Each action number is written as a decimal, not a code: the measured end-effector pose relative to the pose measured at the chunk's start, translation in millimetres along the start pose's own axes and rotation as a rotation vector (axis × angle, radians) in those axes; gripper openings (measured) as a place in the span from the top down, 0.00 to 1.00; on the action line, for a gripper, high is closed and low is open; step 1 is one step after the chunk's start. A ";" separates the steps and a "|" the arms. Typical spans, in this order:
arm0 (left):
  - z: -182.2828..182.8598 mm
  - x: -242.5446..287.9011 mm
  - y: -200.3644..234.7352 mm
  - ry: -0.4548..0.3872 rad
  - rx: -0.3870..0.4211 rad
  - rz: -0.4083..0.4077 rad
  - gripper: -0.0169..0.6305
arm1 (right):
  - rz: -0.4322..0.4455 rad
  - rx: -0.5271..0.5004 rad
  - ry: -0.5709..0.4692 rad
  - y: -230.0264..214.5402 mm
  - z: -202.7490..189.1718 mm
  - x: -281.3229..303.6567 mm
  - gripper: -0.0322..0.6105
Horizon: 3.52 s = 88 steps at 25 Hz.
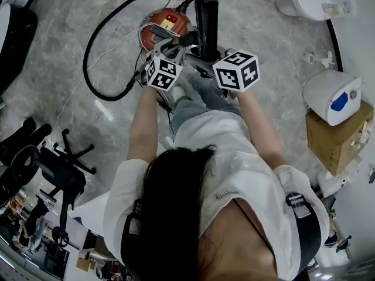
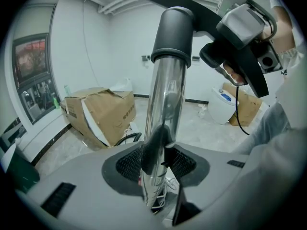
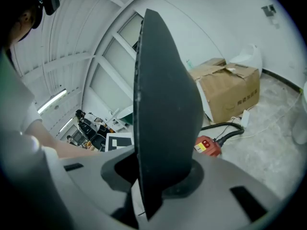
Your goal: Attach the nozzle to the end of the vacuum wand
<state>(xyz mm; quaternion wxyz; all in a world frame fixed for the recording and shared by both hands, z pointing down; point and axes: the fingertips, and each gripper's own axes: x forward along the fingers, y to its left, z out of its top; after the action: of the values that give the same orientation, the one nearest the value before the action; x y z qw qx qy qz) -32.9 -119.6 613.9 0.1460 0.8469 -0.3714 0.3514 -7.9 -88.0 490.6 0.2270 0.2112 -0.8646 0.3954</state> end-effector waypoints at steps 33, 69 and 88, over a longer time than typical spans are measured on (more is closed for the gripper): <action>-2.7 1.1 -2.1 0.031 0.039 -0.019 0.75 | 0.135 0.142 0.190 -1.5 3.1 3.1 0.78; -0.6 16.7 8.0 0.064 0.025 -0.045 0.75 | 0.040 0.111 0.040 -16.1 6.6 14.7 0.78; -6.8 22.2 7.4 0.077 0.026 -0.063 0.75 | 0.100 0.173 0.056 -24.8 3.5 19.2 0.78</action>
<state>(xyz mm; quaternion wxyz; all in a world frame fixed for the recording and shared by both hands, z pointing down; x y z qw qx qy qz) -31.0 -132.9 634.3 0.1600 0.8458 -0.3341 0.3839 -10.7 -109.1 513.9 0.2119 0.1758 -0.8300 0.4851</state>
